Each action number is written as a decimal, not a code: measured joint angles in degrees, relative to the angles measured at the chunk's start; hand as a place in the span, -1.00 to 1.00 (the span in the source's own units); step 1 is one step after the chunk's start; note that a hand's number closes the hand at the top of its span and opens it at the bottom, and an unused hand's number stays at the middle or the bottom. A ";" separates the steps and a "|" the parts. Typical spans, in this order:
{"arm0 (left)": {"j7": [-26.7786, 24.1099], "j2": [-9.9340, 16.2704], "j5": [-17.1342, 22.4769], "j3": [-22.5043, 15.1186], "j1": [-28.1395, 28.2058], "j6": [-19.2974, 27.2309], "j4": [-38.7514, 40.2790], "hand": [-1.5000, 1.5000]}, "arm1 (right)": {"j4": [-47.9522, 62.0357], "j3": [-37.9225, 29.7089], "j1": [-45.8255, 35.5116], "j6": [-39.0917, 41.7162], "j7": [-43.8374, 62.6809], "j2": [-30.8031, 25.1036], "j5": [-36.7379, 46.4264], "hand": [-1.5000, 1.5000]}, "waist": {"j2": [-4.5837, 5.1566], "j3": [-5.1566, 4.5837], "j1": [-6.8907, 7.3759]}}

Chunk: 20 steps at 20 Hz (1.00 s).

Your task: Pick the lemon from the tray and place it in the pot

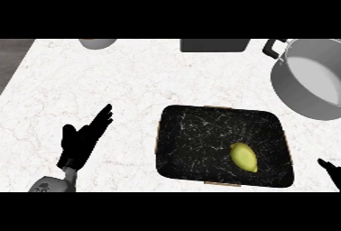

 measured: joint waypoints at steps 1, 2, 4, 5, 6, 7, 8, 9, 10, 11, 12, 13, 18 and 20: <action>-0.02 -0.24 -0.26 0.10 -0.11 -0.01 0.13 0.00 | 0.00 0.78 -0.16 0.26 0.95 0.12 0.86 -1.00 | 0.01 -0.02 0.11; 0.41 -0.49 -0.30 0.21 -0.61 -0.08 0.35 0.00 | 0.13 1.56 -1.46 0.55 2.89 0.12 1.40 -1.00 | 0.04 -0.01 0.26; 0.70 -0.67 -0.21 0.35 -1.22 -0.72 0.62 0.00 | 0.96 2.75 -3.62 1.31 6.24 -0.87 3.26 -1.00 | 0.09 -0.03 0.55; 0.21 -1.07 -0.66 0.17 -1.22 -0.56 0.99 0.00 | 1.70 3.64 -4.11 1.39 6.87 -1.17 5.08 -1.00 | 0.10 -0.04 0.61; 0.19 -1.73 -1.05 -0.16 -1.69 -0.32 1.57 0.00 | 1.82 4.76 -5.55 1.05 8.93 -1.43 7.01 -1.00 | 0.15 -0.04 0.74; 0.11 -2.07 -1.14 -0.01 -2.24 -0.30 2.26 0.00 | 2.52 5.60 -6.55 1.03 9.99 -1.74 8.88 -1.00 | 0.17 -0.05 0.77; 0.53 -2.00 -1.07 0.20 -2.39 -0.45 2.05 0.00 | 3.41 6.16 -7.59 0.96 10.96 -1.95 10.57 -1.00 | 0.16 -0.04 0.83; 0.85 -1.99 -0.99 0.14 -2.00 -0.69 1.50 0.00 | 4.75 7.06 -8.96 0.48 11.85 -1.58 12.63 -1.00 | 0.15 -0.03 0.97; 1.12 -1.91 -1.01 0.21 -1.80 -0.82 0.88 0.00 | 6.54 7.80 -10.89 0.23 12.81 -1.02 14.35 -1.00 | 0.15 -0.02 1.11; 1.11 -2.03 -1.23 0.31 -1.72 -0.97 0.96 0.00 | 9.04 8.32 -12.25 0.07 12.44 -0.19 15.92 -1.00 | 0.14 -0.02 1.09; 0.48 -2.09 -1.63 0.25 -0.56 -1.21 0.51 0.00 | 10.48 8.47 -13.53 0.11 12.82 0.65 16.95 -1.00 | 0.13 0.00 1.05; -0.42 -2.24 -2.00 0.65 -0.84 -1.60 1.70 0.00 | 12.08 8.84 -14.94 -0.10 13.23 1.65 18.27 -1.00 | 0.13 -0.01 0.97; -1.23 -2.94 -2.98 2.19 -0.77 -2.70 2.33 0.00 | 24.88 6.15 -21.27 -0.28 6.99 5.45 20.96 -1.00 | 0.12 0.01 0.85; 0.16 -3.74 -3.72 2.41 -0.33 -2.32 0.90 0.00 | 27.16 4.71 -22.25 0.25 5.31 6.26 21.36 -1.00 | 0.09 0.01 0.79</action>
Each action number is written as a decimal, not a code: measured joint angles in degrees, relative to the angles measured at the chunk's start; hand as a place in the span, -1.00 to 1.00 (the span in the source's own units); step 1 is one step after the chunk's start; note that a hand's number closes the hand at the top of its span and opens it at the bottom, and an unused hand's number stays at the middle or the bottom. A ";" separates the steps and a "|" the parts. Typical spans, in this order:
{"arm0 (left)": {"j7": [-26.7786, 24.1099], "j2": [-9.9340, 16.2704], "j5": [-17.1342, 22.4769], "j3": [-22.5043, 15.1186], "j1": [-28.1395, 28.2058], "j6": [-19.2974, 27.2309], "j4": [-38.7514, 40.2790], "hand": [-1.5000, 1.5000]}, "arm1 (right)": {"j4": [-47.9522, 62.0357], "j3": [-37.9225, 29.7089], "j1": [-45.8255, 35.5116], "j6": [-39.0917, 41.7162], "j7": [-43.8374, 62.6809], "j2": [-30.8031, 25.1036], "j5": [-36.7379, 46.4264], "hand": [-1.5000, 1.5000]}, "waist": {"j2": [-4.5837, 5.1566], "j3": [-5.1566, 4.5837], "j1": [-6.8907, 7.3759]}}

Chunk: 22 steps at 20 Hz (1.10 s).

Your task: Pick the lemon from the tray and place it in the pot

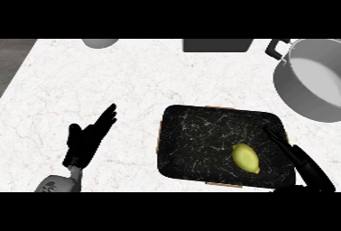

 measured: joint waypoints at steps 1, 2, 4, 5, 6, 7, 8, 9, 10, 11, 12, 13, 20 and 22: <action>-0.73 0.22 0.00 0.38 0.54 -0.65 0.18 0.00 | 2.09 -1.09 -0.99 0.71 -1.34 -0.13 -0.41 -1.00 | 0.00 0.01 0.02; 0.21 -0.13 -0.25 0.53 0.28 -0.40 -0.51 0.00 | 3.83 -1.42 -1.25 0.78 -2.64 0.36 0.02 -1.00 | -0.01 -0.01 0.00; 0.66 -0.48 -0.58 1.00 0.11 -0.97 -0.68 0.00 | 6.76 -2.13 -3.52 1.63 -3.38 1.04 0.31 -1.00 | 0.00 0.00 -0.02; 0.53 -0.86 -1.03 1.07 -0.52 -0.90 0.19 0.00 | 7.78 -1.89 -4.18 2.04 -3.64 1.31 0.41 -1.00 | 0.00 0.00 -0.04; 0.31 -0.65 -0.90 1.51 -1.01 -1.43 1.09 0.00 | 9.34 -1.69 -4.90 2.54 -4.22 1.46 0.19 -1.00 | 0.04 0.00 -0.01; 0.89 -0.66 -0.85 1.65 -1.20 -1.41 0.62 0.00 | 11.06 -1.77 -6.26 3.12 -4.48 1.26 -0.25 -1.00 | 0.06 0.02 0.14; 0.76 -0.58 -0.92 1.65 -0.91 -1.70 0.61 0.00 | 11.52 -1.53 -6.62 3.58 -4.56 1.23 -0.77 -1.00 | 0.06 0.02 0.16; 1.09 -0.08 -0.50 2.08 -0.75 -2.28 0.27 0.00 | 11.80 -1.29 -6.77 4.12 -4.58 1.10 -1.43 -1.00 | 0.05 0.02 0.18; 1.16 -0.26 -0.75 2.10 -1.31 -2.15 0.56 0.00 | 12.35 -0.85 -7.15 4.47 -4.78 1.21 -1.88 -1.00 | 0.06 0.03 0.17; 0.88 -0.43 -0.91 2.06 -1.24 -2.14 0.74 0.00 | 12.71 -0.37 -7.59 4.77 -4.76 1.75 -2.44 -1.00 | 0.07 0.03 0.20; 0.15 -0.41 -1.09 2.15 -1.21 -2.33 1.38 0.00 | 13.15 0.11 -7.97 5.21 -4.76 1.94 -3.05 -1.00 | 0.10 0.03 0.22; 0.07 -0.86 -1.34 1.98 -1.18 -1.99 1.44 0.00 | 13.42 0.75 -8.18 5.59 -4.69 2.35 -3.57 -1.00 | 0.10 0.03 0.24; 0.63 -1.80 -1.52 2.38 -2.47 -2.11 2.34 0.00 | 19.00 4.08 -10.55 7.46 -4.69 4.43 -6.00 -1.00 | 0.09 -0.11 0.34; 0.70 -2.35 -2.11 2.01 -2.01 -1.50 1.98 0.00 | 20.42 5.02 -11.43 7.93 -4.51 4.98 -6.43 -1.00 | 0.03 -0.23 0.41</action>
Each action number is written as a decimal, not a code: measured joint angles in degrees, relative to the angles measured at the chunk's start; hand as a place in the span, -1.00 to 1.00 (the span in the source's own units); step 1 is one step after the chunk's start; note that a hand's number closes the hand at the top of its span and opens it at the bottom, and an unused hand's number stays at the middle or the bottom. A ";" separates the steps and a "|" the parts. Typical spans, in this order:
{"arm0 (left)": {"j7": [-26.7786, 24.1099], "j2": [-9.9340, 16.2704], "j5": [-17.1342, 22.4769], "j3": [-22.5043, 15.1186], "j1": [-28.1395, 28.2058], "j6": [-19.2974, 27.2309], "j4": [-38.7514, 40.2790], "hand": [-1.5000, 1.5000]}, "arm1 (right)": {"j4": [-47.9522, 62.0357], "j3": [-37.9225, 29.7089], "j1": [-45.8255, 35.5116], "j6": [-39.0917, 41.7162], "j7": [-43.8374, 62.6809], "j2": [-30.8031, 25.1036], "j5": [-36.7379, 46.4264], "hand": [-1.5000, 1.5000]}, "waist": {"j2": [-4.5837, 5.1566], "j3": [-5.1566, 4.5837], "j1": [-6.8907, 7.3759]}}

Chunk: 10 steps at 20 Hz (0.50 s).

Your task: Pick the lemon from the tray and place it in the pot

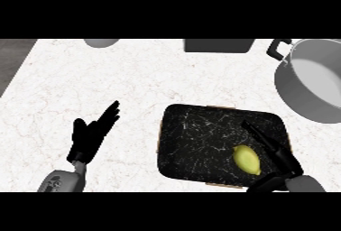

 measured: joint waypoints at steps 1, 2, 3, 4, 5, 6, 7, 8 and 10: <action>-0.15 0.29 0.09 0.09 0.28 -0.45 -0.12 0.00 | 1.04 0.23 -0.68 0.34 0.05 -0.02 -0.41 -1.00 | 0.01 0.01 0.09; 0.05 0.44 0.02 0.19 0.30 -0.48 -0.42 0.00 | 1.71 0.61 -1.23 0.54 0.12 0.07 -0.52 -1.00 | -0.02 -0.06 0.10; 0.06 0.21 -0.14 0.08 0.29 -0.39 -0.53 0.00 | 2.77 0.91 -2.35 0.75 0.32 0.35 -0.65 -1.00 | -0.02 -0.10 0.14; -0.29 0.18 -0.12 0.17 0.19 -0.65 -0.02 0.00 | 4.04 1.26 -3.45 0.69 0.31 0.84 -0.47 1.00 | -0.04 -0.29 0.16; -0.33 0.03 -0.34 0.06 0.35 -0.57 0.13 0.00 | 4.81 1.71 -4.16 0.69 0.28 1.01 -0.25 1.00 | -0.09 -0.43 0.13; -0.41 -0.04 -0.35 0.20 -0.16 -0.69 0.66 0.00 | 5.28 2.21 -4.84 -0.29 -0.50 1.00 0.91 1.00 | -0.07 -0.47 0.08; -0.28 -0.11 -0.30 0.26 -0.38 -0.77 0.76 0.00 | 5.70 2.69 -5.29 -1.37 -1.24 1.02 2.13 1.00 | -0.11 -0.56 0.07; -0.37 -0.11 -0.40 0.30 -0.23 -0.78 0.75 0.00 | 5.97 3.06 -5.37 -1.85 -1.65 1.02 2.69 1.00 | -0.18 -0.66 0.01; -0.98 0.06 -0.41 0.66 -0.15 -1.02 1.11 0.00 | 6.67 3.48 -6.13 -1.85 -1.83 1.17 2.43 1.00 | -0.20 -0.73 0.01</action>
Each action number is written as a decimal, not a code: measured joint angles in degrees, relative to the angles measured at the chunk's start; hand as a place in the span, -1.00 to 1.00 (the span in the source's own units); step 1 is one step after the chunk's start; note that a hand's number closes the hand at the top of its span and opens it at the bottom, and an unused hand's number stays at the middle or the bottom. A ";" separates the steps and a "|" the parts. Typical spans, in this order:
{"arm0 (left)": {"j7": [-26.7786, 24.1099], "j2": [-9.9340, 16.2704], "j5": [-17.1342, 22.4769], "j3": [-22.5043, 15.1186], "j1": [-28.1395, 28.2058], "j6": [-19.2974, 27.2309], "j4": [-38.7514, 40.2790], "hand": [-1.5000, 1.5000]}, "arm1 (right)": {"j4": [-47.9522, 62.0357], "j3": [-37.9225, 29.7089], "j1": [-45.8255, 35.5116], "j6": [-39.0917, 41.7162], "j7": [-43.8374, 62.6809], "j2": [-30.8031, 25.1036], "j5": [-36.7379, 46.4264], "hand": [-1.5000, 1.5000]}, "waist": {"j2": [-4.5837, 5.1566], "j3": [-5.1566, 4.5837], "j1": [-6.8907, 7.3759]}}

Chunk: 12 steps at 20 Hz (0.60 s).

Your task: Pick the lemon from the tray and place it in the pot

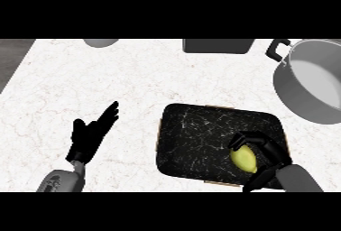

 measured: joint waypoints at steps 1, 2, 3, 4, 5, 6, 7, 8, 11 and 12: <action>-0.41 0.07 0.07 0.24 -0.06 -0.20 0.50 0.00 | 0.52 0.20 -0.38 -0.05 -0.16 0.18 -0.11 1.00 | 0.01 -0.09 0.03; -0.50 -0.04 -0.02 0.09 -0.05 -0.25 0.41 0.00 | 0.98 0.35 -0.74 0.13 -0.21 0.25 -0.59 1.00 | 0.04 -0.10 0.18; -0.41 0.06 0.09 0.15 0.04 -0.44 0.12 0.00 | 1.25 0.49 -0.76 0.12 -0.36 0.31 -0.83 1.00 | -0.02 -0.18 0.25; -0.46 0.06 -0.15 0.00 0.15 -0.36 -0.19 0.00 | 1.24 0.70 -0.76 0.17 -0.44 0.33 -1.10 1.00 | -0.08 -0.21 0.26; -0.42 -0.01 -0.24 0.04 -0.18 -0.31 0.06 0.00 | 1.21 1.08 -0.94 0.28 -0.40 0.57 -1.27 1.00 | -0.07 -0.31 0.21; -0.28 -0.13 -0.39 -0.07 -0.25 -0.18 -0.04 0.00 | 0.96 1.35 -0.69 0.35 -0.51 0.62 -1.61 1.00 | -0.10 -0.34 0.19; -0.09 -0.03 -0.32 0.02 -0.26 -0.25 -0.21 0.00 | 0.78 1.43 -0.42 0.33 -0.84 0.41 -2.00 1.00 | -0.09 -0.26 0.21; -0.03 0.38 -0.06 0.42 -0.42 -0.63 -0.09 0.00 | 1.13 0.83 -0.17 0.42 -1.05 0.15 -3.23 1.00 | -0.07 -0.11 0.30; -0.51 0.57 0.00 0.75 0.40 -0.57 -0.13 0.00 | 3.66 -4.50 1.92 1.53 0.31 -5.48 -9.26 1.00 | 0.19 0.47 -0.21; -0.64 0.58 0.14 0.94 0.59 -0.52 -0.24 0.00 | 4.88 -6.30 2.96 2.05 1.32 -7.93 -11.17 1.00 | 0.33 0.60 -0.63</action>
